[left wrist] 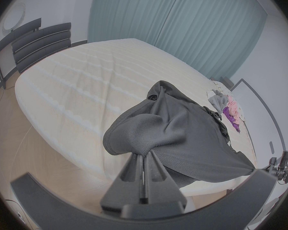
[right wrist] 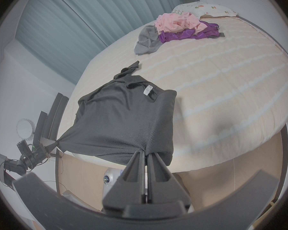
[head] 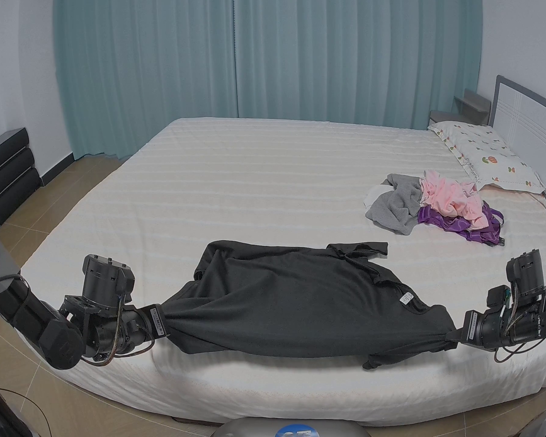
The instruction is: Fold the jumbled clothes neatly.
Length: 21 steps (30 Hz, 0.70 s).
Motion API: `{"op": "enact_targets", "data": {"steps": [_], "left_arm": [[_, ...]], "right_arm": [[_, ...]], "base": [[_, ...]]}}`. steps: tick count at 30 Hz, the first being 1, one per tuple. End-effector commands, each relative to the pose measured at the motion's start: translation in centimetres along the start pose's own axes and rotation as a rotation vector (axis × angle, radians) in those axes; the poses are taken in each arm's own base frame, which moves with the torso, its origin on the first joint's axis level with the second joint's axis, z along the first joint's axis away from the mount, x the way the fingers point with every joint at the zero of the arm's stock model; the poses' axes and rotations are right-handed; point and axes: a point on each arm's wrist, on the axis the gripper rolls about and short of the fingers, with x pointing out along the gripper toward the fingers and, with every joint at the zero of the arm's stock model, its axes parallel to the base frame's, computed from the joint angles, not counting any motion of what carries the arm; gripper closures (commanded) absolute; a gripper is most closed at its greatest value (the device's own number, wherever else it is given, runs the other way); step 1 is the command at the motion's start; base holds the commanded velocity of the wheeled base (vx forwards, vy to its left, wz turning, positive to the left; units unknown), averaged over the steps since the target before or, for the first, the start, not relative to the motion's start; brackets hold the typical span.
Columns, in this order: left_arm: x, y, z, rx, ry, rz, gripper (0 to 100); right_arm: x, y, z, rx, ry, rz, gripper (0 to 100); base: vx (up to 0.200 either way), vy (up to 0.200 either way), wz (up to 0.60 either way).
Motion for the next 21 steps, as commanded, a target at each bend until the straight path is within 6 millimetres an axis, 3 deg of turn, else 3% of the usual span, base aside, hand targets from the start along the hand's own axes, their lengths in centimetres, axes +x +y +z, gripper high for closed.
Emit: {"op": "enact_targets", "data": {"steps": [1,3,4,8,21], "left_arm": [[0.4,0.3,-0.6,0.003,0.031,0.011,100],[1.0,0.2,-1.2,0.009,0.057,0.018,100],[1.0,0.2,-1.2,0.009,0.057,0.018,0],[1.3,0.0,-1.5,0.013,0.071,0.015,0],[-0.3,-0.5,-0.5,-0.052,0.013,-0.034,0]], "right_arm": [[1.9,-0.2,-0.3,-0.003,0.076,-0.027,100],[3.3,-0.4,-0.7,-0.004,0.127,-0.047,100],[3.3,-0.4,-0.7,-0.004,0.127,-0.047,0],[5.1,-0.3,0.0,0.001,0.109,-0.032,0],[5.6,-0.6,0.9,0.001,-0.014,-0.009,0]], "base": [[0.0,0.0,0.0],[0.0,0.0,0.0],[0.0,0.0,0.0],[0.0,0.0,0.0],[0.0,0.0,0.0]]}}
